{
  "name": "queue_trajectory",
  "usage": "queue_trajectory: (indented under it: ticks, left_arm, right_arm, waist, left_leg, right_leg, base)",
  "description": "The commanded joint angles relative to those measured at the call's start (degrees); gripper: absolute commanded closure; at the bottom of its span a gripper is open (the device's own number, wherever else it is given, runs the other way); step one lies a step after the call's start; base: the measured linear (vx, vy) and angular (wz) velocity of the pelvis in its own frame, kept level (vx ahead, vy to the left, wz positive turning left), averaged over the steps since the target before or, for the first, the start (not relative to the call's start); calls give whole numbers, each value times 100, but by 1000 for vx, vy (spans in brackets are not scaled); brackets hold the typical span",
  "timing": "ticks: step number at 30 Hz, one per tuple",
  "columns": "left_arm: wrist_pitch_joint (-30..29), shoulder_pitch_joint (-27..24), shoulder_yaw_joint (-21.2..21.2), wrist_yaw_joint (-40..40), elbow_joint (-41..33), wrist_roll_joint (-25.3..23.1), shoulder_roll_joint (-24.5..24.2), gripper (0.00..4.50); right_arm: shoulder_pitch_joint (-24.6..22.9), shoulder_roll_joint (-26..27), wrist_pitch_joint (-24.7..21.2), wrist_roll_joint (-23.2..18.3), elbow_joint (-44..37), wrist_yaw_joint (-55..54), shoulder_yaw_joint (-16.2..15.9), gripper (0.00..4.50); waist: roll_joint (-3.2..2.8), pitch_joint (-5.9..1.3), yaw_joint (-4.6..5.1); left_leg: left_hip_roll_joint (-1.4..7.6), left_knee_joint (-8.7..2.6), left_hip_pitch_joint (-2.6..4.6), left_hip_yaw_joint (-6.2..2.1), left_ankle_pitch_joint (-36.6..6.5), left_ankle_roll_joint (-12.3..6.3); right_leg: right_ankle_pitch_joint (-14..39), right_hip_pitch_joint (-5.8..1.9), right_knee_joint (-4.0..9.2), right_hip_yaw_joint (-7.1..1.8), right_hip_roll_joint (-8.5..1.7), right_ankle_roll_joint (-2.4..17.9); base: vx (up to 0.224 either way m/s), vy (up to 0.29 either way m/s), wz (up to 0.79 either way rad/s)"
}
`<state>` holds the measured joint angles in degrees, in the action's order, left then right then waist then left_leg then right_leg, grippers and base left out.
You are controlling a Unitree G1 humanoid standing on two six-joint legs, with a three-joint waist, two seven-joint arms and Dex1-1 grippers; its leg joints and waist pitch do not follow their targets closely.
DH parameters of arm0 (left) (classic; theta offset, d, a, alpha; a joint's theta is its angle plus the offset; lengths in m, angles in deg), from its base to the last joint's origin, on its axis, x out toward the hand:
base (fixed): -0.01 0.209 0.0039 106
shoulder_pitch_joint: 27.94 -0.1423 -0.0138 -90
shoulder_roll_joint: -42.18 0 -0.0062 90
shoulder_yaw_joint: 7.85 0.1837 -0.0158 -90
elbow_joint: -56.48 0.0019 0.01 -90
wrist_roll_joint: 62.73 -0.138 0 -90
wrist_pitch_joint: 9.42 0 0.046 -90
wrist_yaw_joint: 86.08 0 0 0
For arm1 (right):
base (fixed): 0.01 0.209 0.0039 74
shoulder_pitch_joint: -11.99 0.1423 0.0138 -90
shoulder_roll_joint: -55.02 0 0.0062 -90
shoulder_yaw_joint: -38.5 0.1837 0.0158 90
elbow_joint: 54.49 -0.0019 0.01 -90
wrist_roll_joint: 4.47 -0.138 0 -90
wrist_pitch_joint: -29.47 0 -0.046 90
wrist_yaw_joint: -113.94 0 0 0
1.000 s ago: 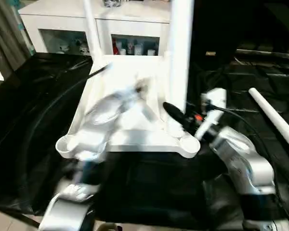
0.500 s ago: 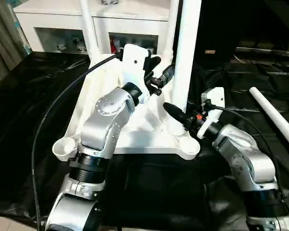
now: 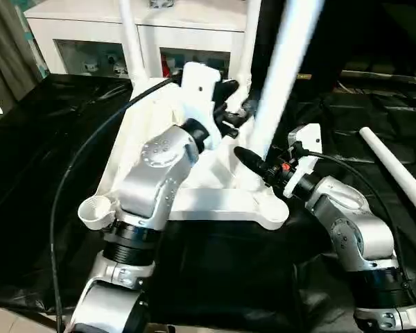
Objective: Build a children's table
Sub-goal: Pick table leg
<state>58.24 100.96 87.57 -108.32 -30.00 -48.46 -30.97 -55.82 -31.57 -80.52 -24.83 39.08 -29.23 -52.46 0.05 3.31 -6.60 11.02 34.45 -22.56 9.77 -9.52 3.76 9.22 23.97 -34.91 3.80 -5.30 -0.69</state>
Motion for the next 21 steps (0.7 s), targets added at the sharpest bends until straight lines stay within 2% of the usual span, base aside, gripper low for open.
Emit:
queue_trajectory:
  ticks: [1,2,3,5,8,9,11,14,16,17,18,19,21]
  left_arm:
    - [-2,34,219,-167,-211,163,111,166]
    - [-10,31,228,-158,-210,146,104,166]
    - [-34,21,255,-131,-199,75,83,166]
    - [-38,47,184,-56,-86,1,42,166]
    - [38,159,-63,45,177,-37,-87,166]
    - [81,229,-271,42,335,-7,-238,166]
    - [133,275,-429,-11,477,11,-405,166]
    - [249,314,-572,-129,635,37,-617,166]
    - [364,322,-629,-376,774,87,-816,166]
    - [364,322,-629,-376,774,87,-816,166]
    - [562,263,-427,-811,1008,-64,-1106,166]
    - [619,247,-346,-935,1077,-122,-1183,166]
    - [1167,59,39,-1548,1234,-328,-1404,166]
  right_arm:
    - [112,16,22,43,31,102,-169,262]
    - [111,19,30,50,34,93,-167,262]
    - [109,29,60,73,46,64,-159,262]
    - [114,40,122,120,63,-31,-114,262]
    - [173,6,178,164,156,-162,10,262]
    - [236,-65,172,126,247,-172,140,262]
    - [320,-131,165,48,359,-186,306,262]
    - [441,-214,158,-55,512,-221,526,262]
    - [536,-329,149,-120,663,-194,682,262]
    - [536,-329,149,-120,663,-194,682,262]
    - [568,-493,178,-72,806,-127,724,262]
    - [578,-531,186,-58,843,-110,728,262]
    - [588,-643,157,-56,917,-10,731,262]
  waist:
    - [65,-433,-21]
    - [71,-432,-19]
    - [47,-432,-17]
    - [54,-429,-8]
    - [38,-425,5]
    - [28,-429,5]
    - [22,-433,10]
    - [18,-422,17]
    - [9,-445,15]
    - [9,-446,23]
    - [5,-448,9]
    - [30,-452,12]
    - [5,-452,-1]
  left_leg:
    - [141,-409,62,-26,-1168,-124]
    - [142,-410,63,-25,-1170,-124]
    - [142,-411,66,-27,-1198,-119]
    - [137,-412,68,-25,-1258,-108]
    - [130,-421,74,-32,-1323,-65]
    - [128,-418,85,-32,-1347,-45]
    - [125,-424,83,-37,-1367,-18]
    - [117,-419,112,-27,-1422,-5]
    - [118,-416,118,-30,-1327,-14]
    - [119,-415,111,-27,-1309,-5]
    - [124,-408,116,-20,-1264,-16]
    - [116,-409,112,-20,-1242,-47]
    - [127,-415,118,-28,-1206,-47]
  right_leg:
    - [1490,-324,431,-195,-255,895]
    - [1460,-325,428,-194,-251,905]
    - [1444,-322,429,-195,-248,920]
    - [1513,-324,444,-192,-247,894]
    - [1630,-320,457,-186,-239,849]
    - [1651,-314,459,-187,-238,841]
    - [1617,-325,450,-186,-234,834]
    - [1664,-312,463,-187,-232,846]
    - [1517,-312,440,-183,-229,897]
    - [1452,-316,422,-184,-224,930]
    - [1350,-317,422,-187,-230,969]
    - [1379,-323,414,-186,-227,950]
    - [1357,-317,416,-190,-239,939]
  base:
    - [0,0,0]
    - [0,0,0]
    - [0,0,0]
    - [0,0,0]
    - [0,0,0]
    - [0,0,0]
    - [0,0,0]
    - [0,0,0]
    - [0,0,0]
    - [0,0,0]
    - [0,0,0]
    - [0,0,0]
    - [0,0,0]
